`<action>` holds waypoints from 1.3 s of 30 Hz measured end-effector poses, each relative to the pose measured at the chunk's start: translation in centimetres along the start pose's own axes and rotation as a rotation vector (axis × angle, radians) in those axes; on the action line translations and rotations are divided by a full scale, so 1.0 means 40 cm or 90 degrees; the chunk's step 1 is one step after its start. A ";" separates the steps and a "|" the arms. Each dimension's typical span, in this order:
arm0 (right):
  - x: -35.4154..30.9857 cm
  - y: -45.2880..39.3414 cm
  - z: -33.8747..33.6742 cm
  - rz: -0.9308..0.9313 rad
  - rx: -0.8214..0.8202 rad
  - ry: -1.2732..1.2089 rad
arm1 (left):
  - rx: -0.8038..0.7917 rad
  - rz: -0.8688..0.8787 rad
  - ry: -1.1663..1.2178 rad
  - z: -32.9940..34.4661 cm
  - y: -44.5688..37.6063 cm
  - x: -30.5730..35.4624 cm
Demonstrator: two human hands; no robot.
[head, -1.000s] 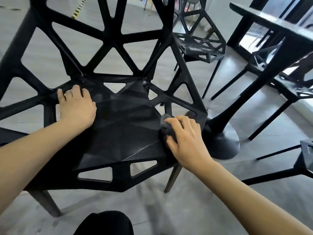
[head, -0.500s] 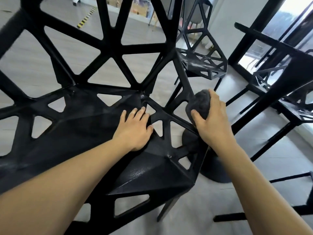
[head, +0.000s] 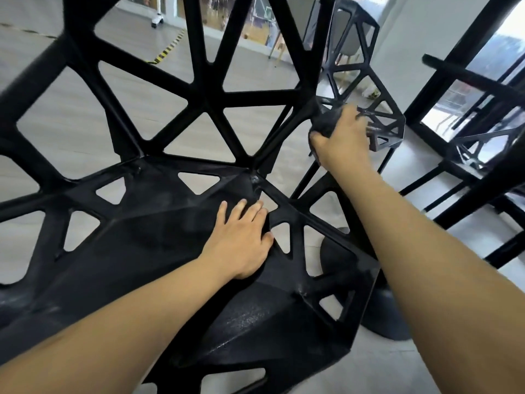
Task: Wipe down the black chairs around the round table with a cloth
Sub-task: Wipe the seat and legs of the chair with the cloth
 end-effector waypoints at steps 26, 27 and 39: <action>-0.075 0.359 0.210 -0.346 -0.098 0.263 | 0.100 -0.131 -0.067 -0.062 0.014 -0.193; -0.092 0.331 0.256 -0.332 -0.118 0.259 | 0.102 -0.128 -0.067 -0.062 0.014 -0.193; -0.225 0.104 0.455 -0.253 -0.144 0.229 | 0.100 -0.105 -0.088 -0.060 0.010 -0.186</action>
Point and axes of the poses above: each hand's wrist, its own y-axis away from the middle knuckle, its own z-axis out of the palm, x = y × z, the point moved 10 cm from there along -y, towards the middle knuckle, and after that the axes turned 4 degrees about -x, right-handed, at the moved point
